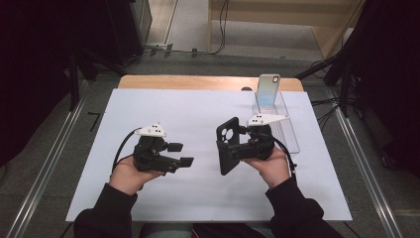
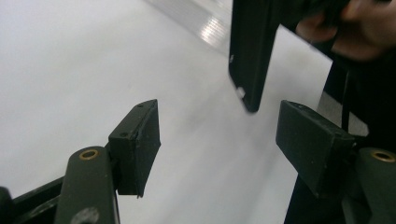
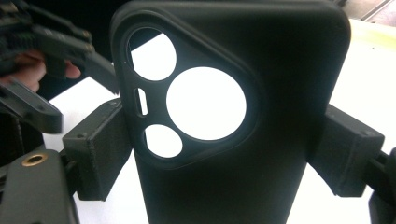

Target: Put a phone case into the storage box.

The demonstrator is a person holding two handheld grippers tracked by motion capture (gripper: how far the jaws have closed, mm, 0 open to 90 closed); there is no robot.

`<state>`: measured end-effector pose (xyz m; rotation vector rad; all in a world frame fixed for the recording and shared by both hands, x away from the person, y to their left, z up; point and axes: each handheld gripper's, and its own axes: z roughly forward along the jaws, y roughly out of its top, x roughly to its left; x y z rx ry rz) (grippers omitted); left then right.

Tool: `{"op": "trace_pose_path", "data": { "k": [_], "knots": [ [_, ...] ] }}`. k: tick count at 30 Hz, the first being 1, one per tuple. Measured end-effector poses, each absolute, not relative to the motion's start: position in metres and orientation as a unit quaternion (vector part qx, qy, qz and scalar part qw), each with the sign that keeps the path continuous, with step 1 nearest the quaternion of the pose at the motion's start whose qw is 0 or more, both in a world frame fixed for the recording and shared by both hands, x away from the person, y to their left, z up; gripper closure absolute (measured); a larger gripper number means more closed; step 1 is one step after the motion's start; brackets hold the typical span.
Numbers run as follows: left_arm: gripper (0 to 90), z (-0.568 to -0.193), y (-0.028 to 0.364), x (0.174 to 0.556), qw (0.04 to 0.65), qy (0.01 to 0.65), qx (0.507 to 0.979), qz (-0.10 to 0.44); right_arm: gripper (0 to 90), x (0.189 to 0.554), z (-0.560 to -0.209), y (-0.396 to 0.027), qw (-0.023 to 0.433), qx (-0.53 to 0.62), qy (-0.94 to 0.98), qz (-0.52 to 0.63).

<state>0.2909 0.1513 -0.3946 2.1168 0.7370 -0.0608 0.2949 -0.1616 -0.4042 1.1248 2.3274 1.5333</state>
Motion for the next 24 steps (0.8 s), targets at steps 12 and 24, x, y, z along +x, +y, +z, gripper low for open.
{"op": "trace_pose_path", "data": {
  "k": [12, 24],
  "knots": [
    [30.5, -0.426, 0.176, 0.281, 0.380, 0.317, 0.869, -0.018, 13.2, 0.306, -0.385, -0.186, 0.083, 0.379, 0.767, 0.510],
    [30.4, -0.443, 0.197, 0.273, 0.367, 0.338, 0.867, 0.018, 13.2, 0.318, -0.361, -0.222, 0.108, 0.410, 0.746, 0.514]
  ]
}}
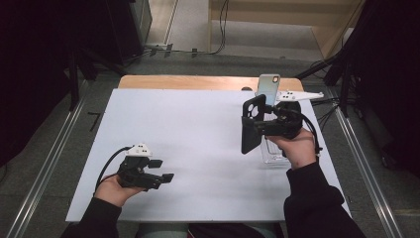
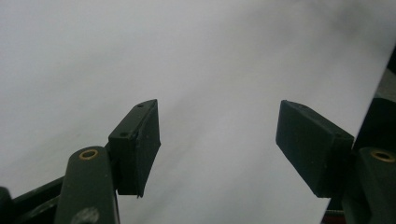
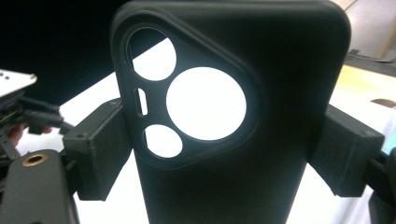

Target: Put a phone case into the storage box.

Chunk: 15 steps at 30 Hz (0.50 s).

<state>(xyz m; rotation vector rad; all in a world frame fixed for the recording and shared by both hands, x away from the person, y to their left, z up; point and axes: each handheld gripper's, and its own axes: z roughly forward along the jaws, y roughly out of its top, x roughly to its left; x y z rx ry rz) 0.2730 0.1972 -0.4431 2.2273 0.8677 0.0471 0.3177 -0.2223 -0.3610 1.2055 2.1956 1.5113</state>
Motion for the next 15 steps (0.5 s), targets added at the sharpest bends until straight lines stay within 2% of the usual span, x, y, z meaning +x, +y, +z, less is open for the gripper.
{"op": "trace_pose_path", "data": {
  "k": [8, 15],
  "knots": [
    [30.4, -0.452, 0.210, 0.273, 0.367, 0.365, 0.856, 0.018, 13.2, 0.329, -0.357, -0.249, 0.144, 0.442, 0.726, 0.508],
    [30.5, -0.455, 0.206, 0.273, 0.375, 0.363, 0.853, 0.006, 13.2, 0.355, -0.366, -0.267, 0.186, 0.487, 0.699, 0.489]
  ]
}}
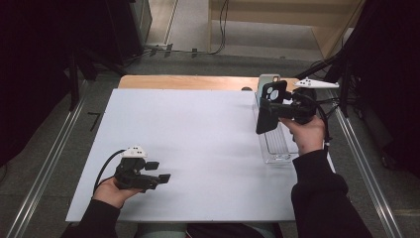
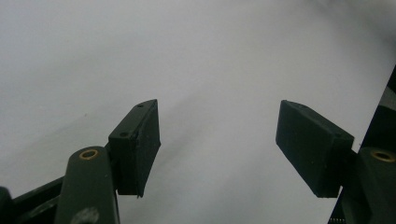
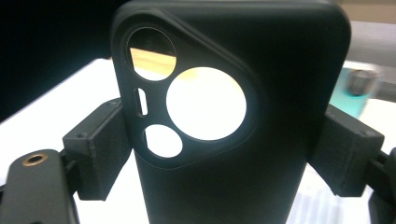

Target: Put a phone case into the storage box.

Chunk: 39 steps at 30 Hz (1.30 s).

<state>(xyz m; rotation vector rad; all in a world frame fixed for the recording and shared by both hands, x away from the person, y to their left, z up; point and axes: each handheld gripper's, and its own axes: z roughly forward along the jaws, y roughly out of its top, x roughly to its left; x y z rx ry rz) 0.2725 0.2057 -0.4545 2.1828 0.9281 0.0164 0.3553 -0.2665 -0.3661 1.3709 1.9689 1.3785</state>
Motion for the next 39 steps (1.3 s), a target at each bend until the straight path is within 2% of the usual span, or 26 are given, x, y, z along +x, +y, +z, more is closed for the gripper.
{"op": "trace_pose_path", "data": {
  "k": [9, 11, 15, 21, 27, 32, 35, 38, 39],
  "knots": [
    [30.4, -0.454, 0.209, 0.273, 0.379, 0.367, 0.849, 0.010, 13.2, 0.396, -0.380, -0.286, 0.235, 0.546, 0.656, 0.466],
    [30.5, -0.454, 0.209, 0.273, 0.379, 0.367, 0.850, 0.010, 13.2, 0.406, -0.388, -0.289, 0.229, 0.560, 0.647, 0.464],
    [30.4, -0.454, 0.209, 0.274, 0.382, 0.368, 0.848, 0.007, 13.2, 0.424, -0.401, -0.289, 0.255, 0.572, 0.642, 0.442],
    [30.5, -0.456, 0.206, 0.276, 0.381, 0.368, 0.848, 0.000, 13.0, 0.451, -0.419, -0.288, 0.267, 0.591, 0.633, 0.423],
    [30.5, -0.457, 0.207, 0.277, 0.381, 0.368, 0.848, -0.001, 12.7, 0.470, -0.430, -0.281, 0.270, 0.600, 0.637, 0.401],
    [30.5, -0.457, 0.207, 0.277, 0.379, 0.366, 0.850, 0.000, 12.2, 0.478, -0.443, -0.275, 0.246, 0.603, 0.648, 0.395],
    [30.5, -0.457, 0.207, 0.277, 0.381, 0.367, 0.849, -0.001, 11.5, 0.478, -0.446, -0.271, 0.253, 0.597, 0.656, 0.386],
    [30.5, -0.456, 0.208, 0.277, 0.381, 0.368, 0.848, 0.001, 6.6, 0.479, -0.445, -0.271, 0.246, 0.600, 0.652, 0.394],
    [30.5, -0.456, 0.208, 0.277, 0.383, 0.369, 0.847, 0.002, 0.0, 0.479, -0.444, -0.272, 0.243, 0.599, 0.651, 0.397]
  ]
}}
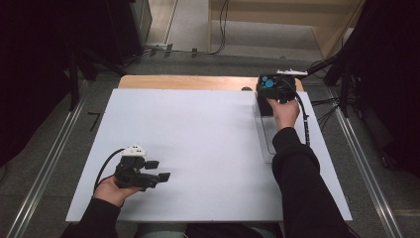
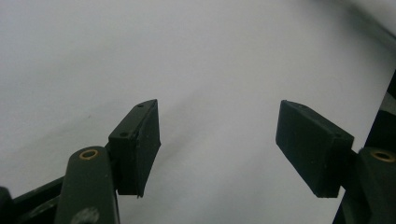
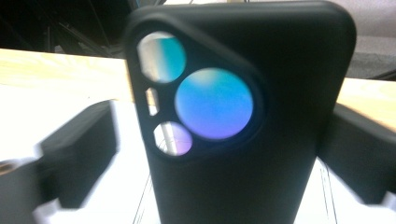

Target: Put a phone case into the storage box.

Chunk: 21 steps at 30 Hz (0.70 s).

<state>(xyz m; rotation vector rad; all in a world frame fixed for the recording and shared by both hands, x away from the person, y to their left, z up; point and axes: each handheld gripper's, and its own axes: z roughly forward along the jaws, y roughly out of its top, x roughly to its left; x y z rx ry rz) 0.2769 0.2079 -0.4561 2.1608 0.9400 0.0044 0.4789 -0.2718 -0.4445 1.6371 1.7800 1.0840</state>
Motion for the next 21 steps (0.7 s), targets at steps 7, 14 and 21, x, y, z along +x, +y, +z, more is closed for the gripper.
{"op": "trace_pose_path", "data": {
  "k": [7, 14, 21],
  "knots": [
    [30.5, -0.457, 0.211, 0.280, 0.390, 0.373, 0.842, -0.010, 0.0, 0.469, -0.435, -0.273, 0.230, 0.599, 0.658, 0.395],
    [30.5, -0.456, 0.211, 0.282, 0.388, 0.376, 0.841, -0.008, 0.0, 0.448, -0.424, -0.268, 0.194, 0.592, 0.671, 0.402],
    [30.5, -0.454, 0.209, 0.284, 0.388, 0.370, 0.844, -0.011, 0.0, 0.423, -0.418, -0.252, 0.138, 0.550, 0.710, 0.418]
  ]
}}
